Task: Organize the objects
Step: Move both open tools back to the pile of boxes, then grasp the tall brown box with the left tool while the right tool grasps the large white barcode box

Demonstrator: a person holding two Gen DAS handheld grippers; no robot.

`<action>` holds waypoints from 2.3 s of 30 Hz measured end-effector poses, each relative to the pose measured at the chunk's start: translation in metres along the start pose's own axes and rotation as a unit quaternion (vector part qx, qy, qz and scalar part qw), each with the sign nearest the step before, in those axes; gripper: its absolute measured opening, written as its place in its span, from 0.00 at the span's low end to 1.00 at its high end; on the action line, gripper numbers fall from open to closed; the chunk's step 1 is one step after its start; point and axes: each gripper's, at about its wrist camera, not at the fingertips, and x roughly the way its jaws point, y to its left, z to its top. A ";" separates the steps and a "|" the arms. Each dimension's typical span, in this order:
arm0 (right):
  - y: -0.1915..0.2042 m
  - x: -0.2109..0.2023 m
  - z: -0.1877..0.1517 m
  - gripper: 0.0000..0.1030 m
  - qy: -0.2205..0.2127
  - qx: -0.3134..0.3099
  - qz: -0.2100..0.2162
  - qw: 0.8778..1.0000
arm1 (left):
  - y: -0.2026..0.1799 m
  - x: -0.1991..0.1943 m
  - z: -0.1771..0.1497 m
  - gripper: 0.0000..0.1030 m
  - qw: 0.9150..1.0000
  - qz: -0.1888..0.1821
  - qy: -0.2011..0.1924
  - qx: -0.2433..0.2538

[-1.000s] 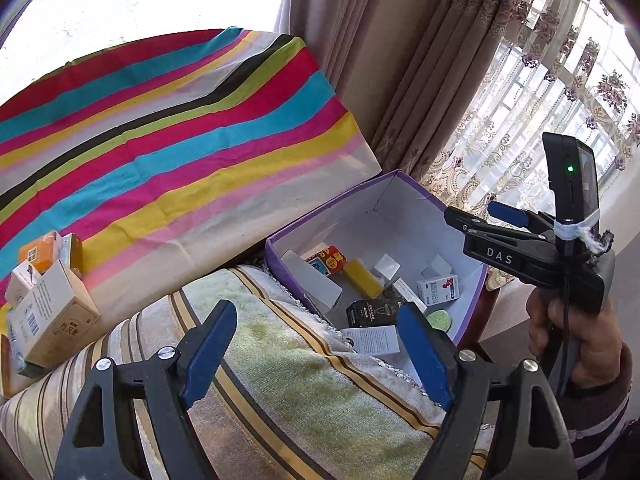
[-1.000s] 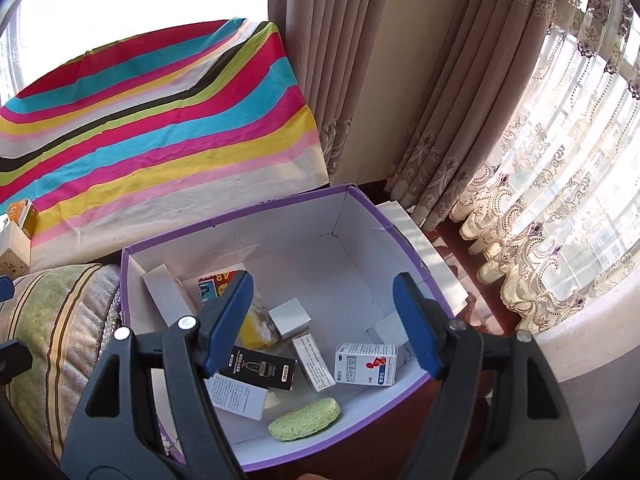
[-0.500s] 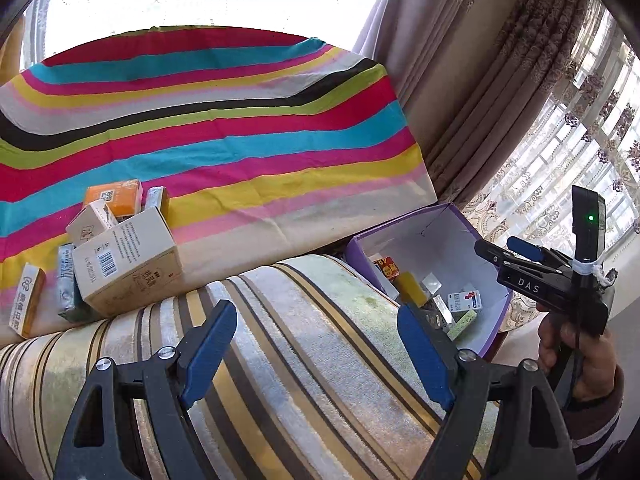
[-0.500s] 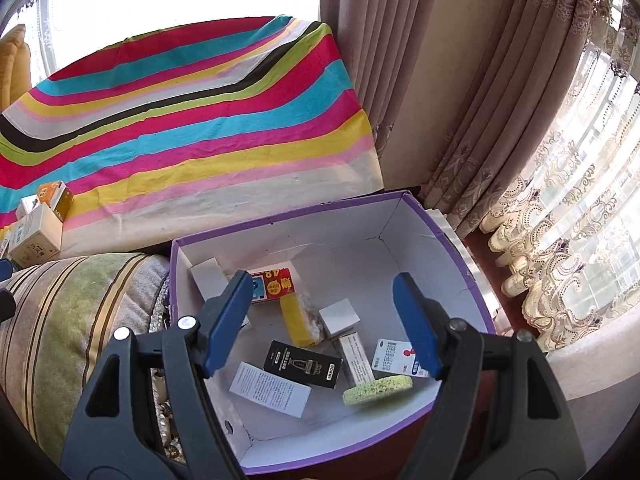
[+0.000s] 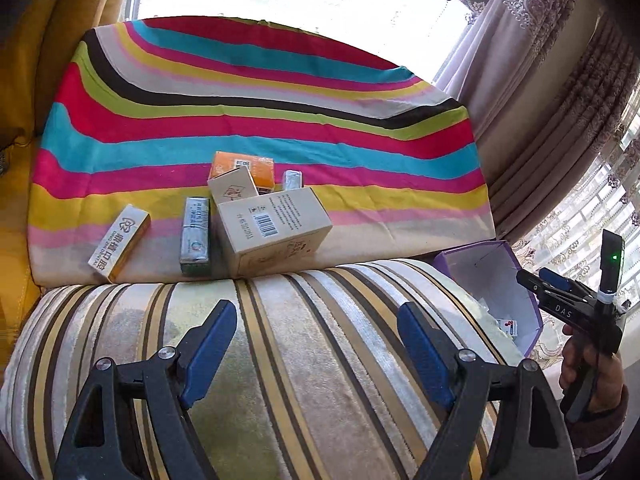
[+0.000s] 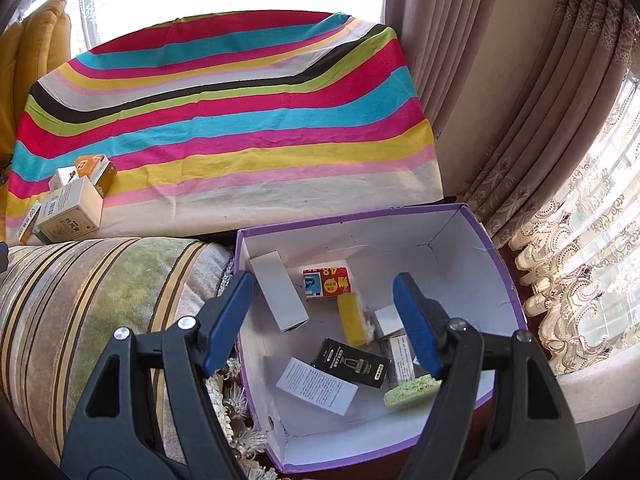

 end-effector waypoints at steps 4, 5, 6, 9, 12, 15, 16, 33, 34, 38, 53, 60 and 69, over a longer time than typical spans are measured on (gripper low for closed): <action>0.010 -0.001 0.002 0.73 0.002 -0.012 0.009 1.000 | 0.023 -0.006 0.000 0.81 1.000 0.018 -0.006 -0.019; 0.013 -0.001 0.003 0.73 0.003 -0.014 0.012 1.000 | 0.029 -0.008 0.000 0.81 0.999 0.022 -0.007 -0.023; 0.015 -0.001 0.004 0.73 0.003 -0.015 0.014 1.000 | 0.035 -0.009 0.000 0.81 0.999 0.027 -0.007 -0.027; 0.025 0.000 0.007 0.75 0.007 -0.019 0.028 0.999 | 0.053 -0.013 0.002 0.81 0.998 0.043 -0.009 -0.040; 0.036 0.002 0.009 0.78 0.008 -0.026 0.036 0.999 | 0.070 -0.014 0.004 0.80 0.997 0.059 -0.008 -0.054; 0.048 0.004 0.011 0.79 0.011 -0.035 0.045 0.998 | 0.081 -0.012 0.007 0.77 0.996 0.068 -0.003 -0.060; 0.051 0.005 0.012 0.79 0.013 -0.038 0.050 0.998 | 0.084 -0.012 0.008 0.76 0.996 0.072 -0.001 -0.062; 0.154 0.004 0.031 0.96 0.036 -0.110 0.156 0.981 | 0.129 0.034 0.039 0.59 0.989 0.121 0.077 -0.047; 0.161 0.005 0.032 0.98 0.037 -0.116 0.161 0.979 | 0.130 0.037 0.040 0.59 0.988 0.123 0.082 -0.043; 0.188 0.009 0.036 0.99 0.047 -0.135 0.178 0.974 | 0.134 0.053 0.045 0.59 0.986 0.126 0.107 -0.029; 0.258 0.039 0.052 0.99 0.083 -0.174 0.204 0.960 | 0.148 0.072 0.049 0.37 0.983 0.138 0.125 -0.009; 0.276 0.053 0.058 0.99 0.092 -0.179 0.196 0.960 | 0.152 0.065 0.045 0.17 0.986 0.122 0.111 -0.017; 0.294 0.065 0.063 0.99 0.099 -0.191 0.190 0.958 | 0.154 0.065 0.045 0.17 0.987 0.117 0.106 -0.016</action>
